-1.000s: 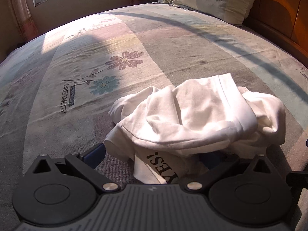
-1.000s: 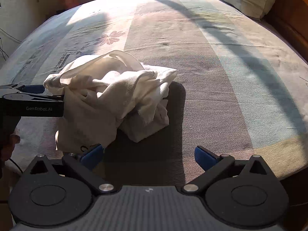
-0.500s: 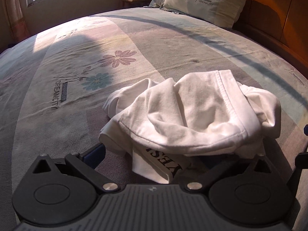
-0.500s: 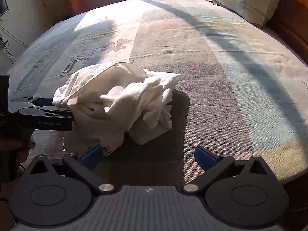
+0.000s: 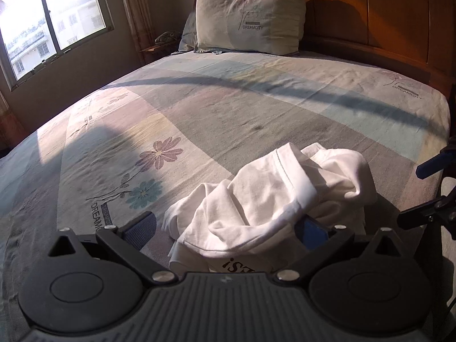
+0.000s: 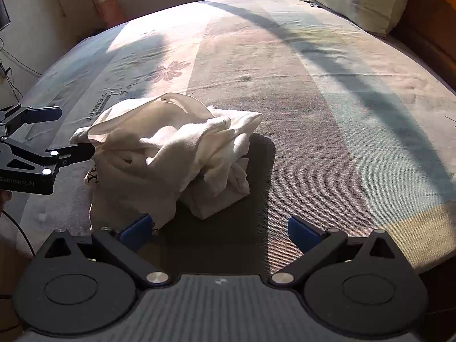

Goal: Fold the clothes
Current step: 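Move both tools toward the white T-shirt, reaching into the fabric pile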

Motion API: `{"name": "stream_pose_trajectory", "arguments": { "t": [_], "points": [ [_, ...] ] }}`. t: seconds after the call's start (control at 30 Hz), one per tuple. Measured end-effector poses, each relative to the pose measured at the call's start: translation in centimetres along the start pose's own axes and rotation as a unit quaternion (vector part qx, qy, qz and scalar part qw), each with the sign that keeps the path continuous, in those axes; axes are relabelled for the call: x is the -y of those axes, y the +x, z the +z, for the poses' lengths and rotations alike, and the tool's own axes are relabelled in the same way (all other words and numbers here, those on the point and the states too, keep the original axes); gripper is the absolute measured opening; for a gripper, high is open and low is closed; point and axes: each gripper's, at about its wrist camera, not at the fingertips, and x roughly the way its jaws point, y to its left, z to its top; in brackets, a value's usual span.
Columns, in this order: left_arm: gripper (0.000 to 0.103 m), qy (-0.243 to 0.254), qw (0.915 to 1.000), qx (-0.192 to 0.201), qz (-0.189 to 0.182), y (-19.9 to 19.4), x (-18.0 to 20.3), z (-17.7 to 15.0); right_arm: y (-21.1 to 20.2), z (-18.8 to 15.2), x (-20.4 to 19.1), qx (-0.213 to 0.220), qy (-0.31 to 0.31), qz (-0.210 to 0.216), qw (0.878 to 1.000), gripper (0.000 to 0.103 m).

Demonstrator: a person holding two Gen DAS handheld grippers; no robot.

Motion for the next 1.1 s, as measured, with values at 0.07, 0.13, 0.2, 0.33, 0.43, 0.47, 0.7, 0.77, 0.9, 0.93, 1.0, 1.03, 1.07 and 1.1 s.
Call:
{"name": "stream_pose_trajectory", "arguments": {
  "t": [0.07, 0.13, 0.2, 0.33, 0.43, 0.47, 0.7, 0.77, 0.9, 0.93, 1.0, 1.03, 1.07, 1.1],
  "points": [
    [0.102, 0.016, 0.9998, 0.007, 0.003, 0.3, 0.2, 0.3, 0.1, 0.0, -0.1, -0.002, -0.003, 0.002, 1.000, 0.103],
    [0.102, 0.049, 0.9987, 0.013, -0.001, 0.6, 1.0, 0.7, 0.1, -0.1, -0.3, -0.002, -0.008, 0.003, 1.000, 0.103],
    [0.102, 0.096, 0.9951, 0.020, -0.008, 1.0, 2.3, 0.8, 0.1, -0.1, -0.5, -0.002, -0.011, 0.004, 1.000, 0.103],
    [0.102, 0.195, 0.9808, 0.009, -0.009, 3.4, 4.8, 0.1, 0.2, -0.1, -0.6, -0.001, -0.007, 0.007, 1.000, 0.103],
    [0.103, 0.229, 0.9734, -0.004, -0.012, 4.8, 5.3, -0.9, 0.1, -0.1, -0.6, -0.001, -0.011, 0.006, 1.000, 0.103],
    [0.103, 0.228, 0.9737, -0.008, -0.011, 4.9, 5.3, -1.1, 0.0, -0.1, -0.6, 0.000, -0.011, 0.005, 1.000, 0.103],
    [0.103, 0.303, 0.9503, 0.039, 0.060, 1.2, 5.5, -1.7, -0.1, -0.1, 0.2, 0.003, -0.005, -0.004, 1.000, 0.103],
    [0.103, 0.329, 0.9385, 0.041, 0.095, 1.0, 5.2, -1.9, -0.1, -0.1, 0.1, 0.004, -0.006, 0.001, 1.000, 0.103],
    [0.103, 0.325, 0.9372, 0.042, 0.120, 1.4, 4.6, -1.6, -0.6, -0.4, -1.1, 0.012, -0.033, 0.012, 0.999, 0.103],
    [0.103, 0.324, 0.9379, 0.047, 0.114, 1.6, 5.0, -1.5, -0.7, -0.5, -1.4, 0.015, -0.040, 0.012, 0.999, 0.103],
    [0.103, 0.336, 0.9344, 0.066, 0.099, 1.8, 6.1, -1.2, -0.8, -0.6, -1.7, 0.017, -0.046, 0.011, 0.999, 0.103],
    [0.103, 0.347, 0.9296, 0.077, 0.097, 2.0, 6.9, -1.2, -0.8, -0.6, -1.8, 0.018, -0.048, 0.011, 0.999, 0.103],
    [0.103, 0.358, 0.9246, 0.084, 0.101, 2.2, 7.5, -1.1, -0.9, -0.6, -1.9, 0.019, -0.049, 0.011, 0.999, 0.103],
    [0.103, 0.365, 0.9205, 0.088, 0.109, 2.6, 7.8, -1.0, -1.0, -0.6, -1.9, 0.020, -0.050, 0.012, 0.998, 0.103]
  ]
}}
